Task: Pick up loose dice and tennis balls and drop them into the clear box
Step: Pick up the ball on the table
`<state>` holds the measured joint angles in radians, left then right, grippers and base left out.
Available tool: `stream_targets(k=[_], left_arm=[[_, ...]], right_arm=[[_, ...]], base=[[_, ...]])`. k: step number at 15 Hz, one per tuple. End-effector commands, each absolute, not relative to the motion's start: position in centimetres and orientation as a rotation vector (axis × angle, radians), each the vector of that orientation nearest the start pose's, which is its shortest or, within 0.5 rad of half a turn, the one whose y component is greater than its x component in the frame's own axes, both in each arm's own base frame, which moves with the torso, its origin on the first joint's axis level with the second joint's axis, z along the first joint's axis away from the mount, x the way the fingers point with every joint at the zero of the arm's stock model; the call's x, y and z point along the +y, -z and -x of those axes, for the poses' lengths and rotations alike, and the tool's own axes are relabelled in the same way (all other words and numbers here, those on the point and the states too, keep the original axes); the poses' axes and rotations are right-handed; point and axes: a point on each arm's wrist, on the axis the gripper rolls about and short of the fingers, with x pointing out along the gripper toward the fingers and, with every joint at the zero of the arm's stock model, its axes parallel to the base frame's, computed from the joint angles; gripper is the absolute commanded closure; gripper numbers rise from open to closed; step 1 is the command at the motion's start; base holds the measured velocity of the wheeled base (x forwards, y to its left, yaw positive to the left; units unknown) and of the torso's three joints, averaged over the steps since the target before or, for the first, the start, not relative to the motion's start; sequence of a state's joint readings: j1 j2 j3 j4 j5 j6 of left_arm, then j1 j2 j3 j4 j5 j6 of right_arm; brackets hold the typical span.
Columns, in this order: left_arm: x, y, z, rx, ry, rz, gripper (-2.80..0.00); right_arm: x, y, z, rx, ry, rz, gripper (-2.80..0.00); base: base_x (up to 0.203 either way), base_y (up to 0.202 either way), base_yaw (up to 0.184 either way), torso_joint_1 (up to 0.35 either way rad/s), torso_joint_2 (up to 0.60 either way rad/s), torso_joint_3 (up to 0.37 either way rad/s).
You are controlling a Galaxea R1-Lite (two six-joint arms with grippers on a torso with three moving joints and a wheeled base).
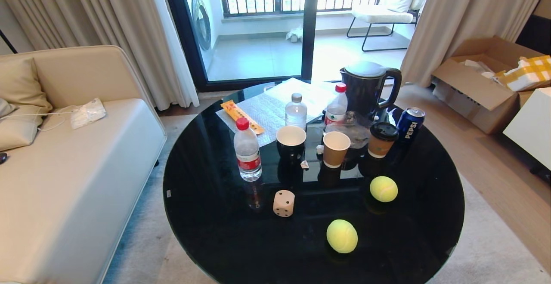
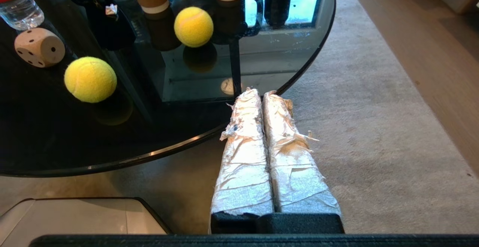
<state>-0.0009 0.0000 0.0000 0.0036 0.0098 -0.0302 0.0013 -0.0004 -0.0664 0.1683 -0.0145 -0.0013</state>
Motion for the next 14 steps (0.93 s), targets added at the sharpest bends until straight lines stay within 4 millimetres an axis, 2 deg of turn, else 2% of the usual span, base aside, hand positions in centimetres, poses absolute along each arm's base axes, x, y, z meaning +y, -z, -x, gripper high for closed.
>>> stream_targets(k=[1, 10, 14], left_arm=[[0.02, -7.5, 2.28, 0.004, -0.008, 0.03, 0.0], [0.02, -7.5, 2.28, 0.005, -0.007, 0.025, 0.0], [0.03, -7.49, 2.28, 0.006, -0.01, 0.036, 0.0]], right_arm=[[-0.04, -7.64, 2.86, 0.104, 0.014, 0.002, 0.0], [-0.03, -7.66, 2.87, 0.104, 0.015, 0.001, 0.0], [-0.04, -8.03, 2.93, 0.087, 0.022, 0.004, 0.0]], base=[[0.0, 0.0, 0.0, 0.002, 0.01, -0.194], [0.0, 0.0, 0.0, 0.003, 0.0, -0.196], [0.0, 0.0, 0.0, 0.001, 0.0, -0.066]])
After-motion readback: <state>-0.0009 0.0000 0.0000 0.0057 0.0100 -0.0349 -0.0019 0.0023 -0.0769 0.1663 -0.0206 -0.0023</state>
